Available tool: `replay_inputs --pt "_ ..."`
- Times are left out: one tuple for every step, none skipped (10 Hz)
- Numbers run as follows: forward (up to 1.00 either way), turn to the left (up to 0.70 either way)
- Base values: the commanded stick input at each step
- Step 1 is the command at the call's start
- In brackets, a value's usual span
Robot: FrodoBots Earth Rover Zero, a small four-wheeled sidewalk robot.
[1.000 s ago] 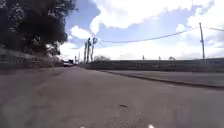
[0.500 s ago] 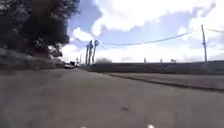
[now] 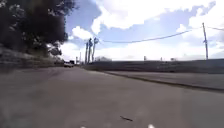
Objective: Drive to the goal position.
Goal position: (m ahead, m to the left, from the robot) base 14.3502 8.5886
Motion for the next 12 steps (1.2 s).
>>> replay_inputs --pt "0.70 0.11" --pt "0.70 0.23" --pt "0.70 0.27" --pt "0.70 0.27" --pt "0.70 0.27" --pt "0.70 0.27" --pt "0.70 0.27" --pt "0.70 0.25" --pt "0.70 0.11" --pt "0.70 0.00" --pt "0.70 0.00" --pt "0.70 0.00"
